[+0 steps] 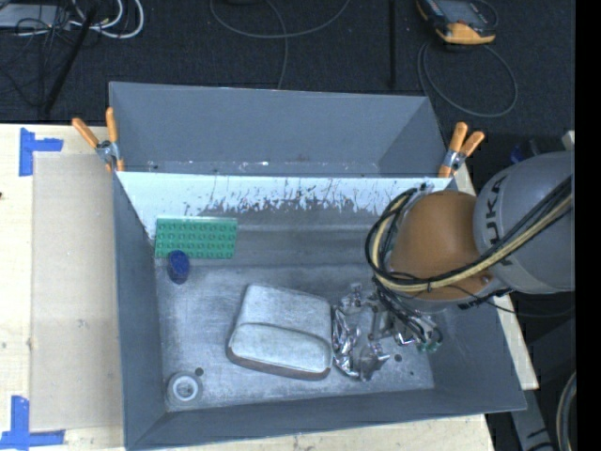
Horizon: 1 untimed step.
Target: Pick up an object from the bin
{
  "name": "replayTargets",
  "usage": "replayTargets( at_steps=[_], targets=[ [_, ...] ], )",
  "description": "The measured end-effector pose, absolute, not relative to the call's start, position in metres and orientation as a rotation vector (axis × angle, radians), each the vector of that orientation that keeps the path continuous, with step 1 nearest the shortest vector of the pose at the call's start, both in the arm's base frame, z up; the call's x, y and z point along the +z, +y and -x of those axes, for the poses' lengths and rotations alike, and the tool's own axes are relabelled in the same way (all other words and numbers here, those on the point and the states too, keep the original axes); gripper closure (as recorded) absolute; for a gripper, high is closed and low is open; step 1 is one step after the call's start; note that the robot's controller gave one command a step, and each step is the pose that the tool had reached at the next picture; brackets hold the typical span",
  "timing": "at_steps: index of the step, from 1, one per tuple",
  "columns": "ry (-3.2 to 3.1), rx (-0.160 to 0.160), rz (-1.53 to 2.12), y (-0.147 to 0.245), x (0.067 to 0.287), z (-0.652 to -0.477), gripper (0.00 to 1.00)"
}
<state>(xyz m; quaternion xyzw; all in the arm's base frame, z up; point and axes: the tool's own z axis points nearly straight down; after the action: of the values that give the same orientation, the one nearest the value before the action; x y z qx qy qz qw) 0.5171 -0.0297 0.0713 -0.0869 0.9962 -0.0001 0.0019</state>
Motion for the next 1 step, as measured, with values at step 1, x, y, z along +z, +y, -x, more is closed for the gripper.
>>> replayTargets(
  at_steps=[1],
  targets=[
    [3.133,0.0,0.274,-0.0305,0.0717,-0.5159,1.0]
  ],
)
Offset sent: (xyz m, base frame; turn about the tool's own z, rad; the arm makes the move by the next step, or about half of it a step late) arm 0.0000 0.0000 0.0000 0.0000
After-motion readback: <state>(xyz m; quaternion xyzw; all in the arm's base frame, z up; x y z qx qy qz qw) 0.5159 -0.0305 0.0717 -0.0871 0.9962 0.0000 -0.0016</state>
